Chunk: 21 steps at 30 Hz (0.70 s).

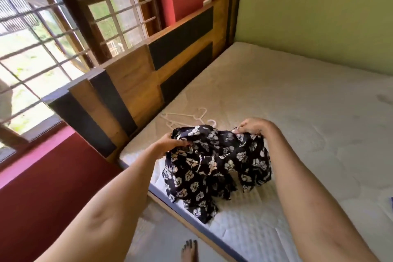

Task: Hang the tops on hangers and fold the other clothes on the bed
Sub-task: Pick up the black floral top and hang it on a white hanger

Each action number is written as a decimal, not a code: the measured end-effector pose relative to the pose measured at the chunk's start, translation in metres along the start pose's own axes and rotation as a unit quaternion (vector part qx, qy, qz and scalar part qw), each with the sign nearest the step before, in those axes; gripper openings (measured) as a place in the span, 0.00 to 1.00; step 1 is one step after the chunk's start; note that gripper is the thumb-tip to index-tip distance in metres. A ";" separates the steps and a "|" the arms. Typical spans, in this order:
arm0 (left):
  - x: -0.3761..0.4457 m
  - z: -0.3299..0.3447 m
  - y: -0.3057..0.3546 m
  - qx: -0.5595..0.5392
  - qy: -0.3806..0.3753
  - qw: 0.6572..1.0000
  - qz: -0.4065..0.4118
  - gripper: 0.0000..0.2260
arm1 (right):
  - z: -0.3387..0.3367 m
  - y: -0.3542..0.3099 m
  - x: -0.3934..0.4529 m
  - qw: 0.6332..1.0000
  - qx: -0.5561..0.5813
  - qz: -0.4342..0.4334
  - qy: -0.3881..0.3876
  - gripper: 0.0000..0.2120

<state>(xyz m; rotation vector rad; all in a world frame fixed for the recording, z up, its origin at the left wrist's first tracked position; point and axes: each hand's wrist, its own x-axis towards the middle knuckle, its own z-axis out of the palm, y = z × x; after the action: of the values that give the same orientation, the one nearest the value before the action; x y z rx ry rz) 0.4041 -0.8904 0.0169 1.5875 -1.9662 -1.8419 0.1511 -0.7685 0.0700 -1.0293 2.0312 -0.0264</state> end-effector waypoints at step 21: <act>0.238 -0.010 -0.017 0.301 0.039 0.952 0.039 0.08 | 0.165 -0.021 0.295 0.991 -0.069 0.099 0.059 0.20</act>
<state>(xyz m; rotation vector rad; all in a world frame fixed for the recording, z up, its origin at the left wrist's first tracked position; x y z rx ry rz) 0.3050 -1.0483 -0.1329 1.6233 -2.6692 -1.1791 0.1858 -0.9270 -0.2277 -0.9228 2.2618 0.1641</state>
